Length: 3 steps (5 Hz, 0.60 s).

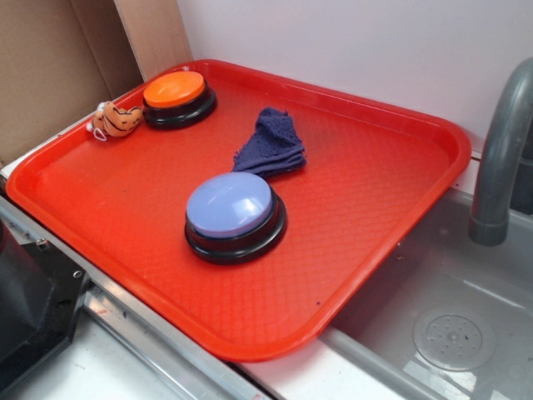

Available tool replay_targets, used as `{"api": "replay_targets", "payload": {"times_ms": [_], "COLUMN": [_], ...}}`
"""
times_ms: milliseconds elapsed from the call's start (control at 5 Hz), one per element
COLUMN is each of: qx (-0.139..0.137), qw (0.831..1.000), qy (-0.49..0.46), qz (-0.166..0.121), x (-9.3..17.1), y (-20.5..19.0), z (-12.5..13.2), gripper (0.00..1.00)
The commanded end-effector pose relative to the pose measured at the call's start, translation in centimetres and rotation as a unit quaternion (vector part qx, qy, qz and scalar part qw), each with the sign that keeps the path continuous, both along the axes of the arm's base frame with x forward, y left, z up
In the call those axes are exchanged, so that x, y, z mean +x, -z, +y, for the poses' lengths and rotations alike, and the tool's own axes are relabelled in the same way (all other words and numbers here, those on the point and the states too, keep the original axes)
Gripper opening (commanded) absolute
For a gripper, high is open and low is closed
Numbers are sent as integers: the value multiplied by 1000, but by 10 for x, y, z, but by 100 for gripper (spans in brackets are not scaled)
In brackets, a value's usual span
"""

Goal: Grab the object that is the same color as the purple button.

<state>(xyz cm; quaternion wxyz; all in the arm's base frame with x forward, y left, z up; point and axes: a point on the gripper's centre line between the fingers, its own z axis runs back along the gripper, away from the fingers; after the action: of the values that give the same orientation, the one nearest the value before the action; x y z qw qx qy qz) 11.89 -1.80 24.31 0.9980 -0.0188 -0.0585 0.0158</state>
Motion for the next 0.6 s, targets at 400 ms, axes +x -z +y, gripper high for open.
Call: {"api": "replay_targets", "payload": {"times_ms": [400], "qx": [-19], "qw": [997], "qy": [-67], "qz": [-16], "x": [44], "y": [33], "z": [-19], "gripper": [100]}}
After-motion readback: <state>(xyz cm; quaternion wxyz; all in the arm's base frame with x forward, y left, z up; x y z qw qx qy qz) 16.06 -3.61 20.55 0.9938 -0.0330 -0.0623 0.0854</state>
